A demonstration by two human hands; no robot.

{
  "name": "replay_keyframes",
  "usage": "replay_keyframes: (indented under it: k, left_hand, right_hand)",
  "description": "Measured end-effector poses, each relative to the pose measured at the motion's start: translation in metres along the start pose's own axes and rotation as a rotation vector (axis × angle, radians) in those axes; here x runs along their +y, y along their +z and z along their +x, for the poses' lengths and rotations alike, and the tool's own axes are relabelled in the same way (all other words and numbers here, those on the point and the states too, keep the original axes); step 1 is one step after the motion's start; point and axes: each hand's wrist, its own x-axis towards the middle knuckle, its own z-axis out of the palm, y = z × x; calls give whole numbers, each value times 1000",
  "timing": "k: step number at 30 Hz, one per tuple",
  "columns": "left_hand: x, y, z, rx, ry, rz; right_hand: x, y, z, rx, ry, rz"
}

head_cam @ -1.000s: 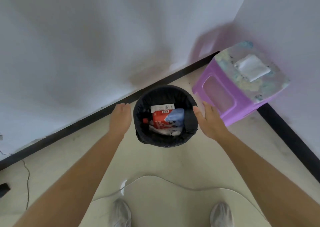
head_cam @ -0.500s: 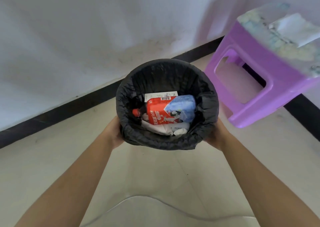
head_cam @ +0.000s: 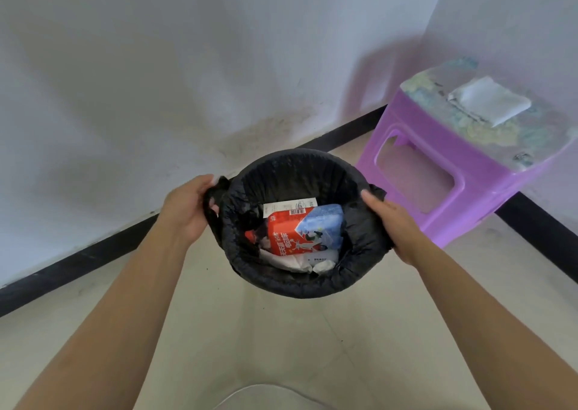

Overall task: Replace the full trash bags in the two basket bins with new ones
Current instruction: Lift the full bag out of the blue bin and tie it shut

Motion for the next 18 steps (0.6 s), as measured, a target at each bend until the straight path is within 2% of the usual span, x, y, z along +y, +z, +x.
replay_keyframes:
  k: [2,5,6,9,11,14,16,18]
  left_hand:
    - [12,32,-17,-60,74,182]
    - [6,73,-40,-32,284,618]
    - [1,84,-49,-82,375,705]
    - [-11,107,-78,-416,553,903]
    - [-12,117,-97,-606,536,791]
    - [3,130,-118,-754,496,497]
    - [16,137,-122,-748,553,424]
    - [30,135,-117,-671,602,368]
  right_hand:
    - [-1,8,1,144,-74,-126]
    - [1,20,3,309,-126,-278]
    - [0,26,1,362,-137,-339]
    - [5,34,1,485,-129,-441]
    - [5,38,0,525,-140,-519]
    - [1,43,-3,522,-181,-625]
    - [-4,39,-4,447,-187,-782]
    - [-13,27,-3,382,-218,-1012]
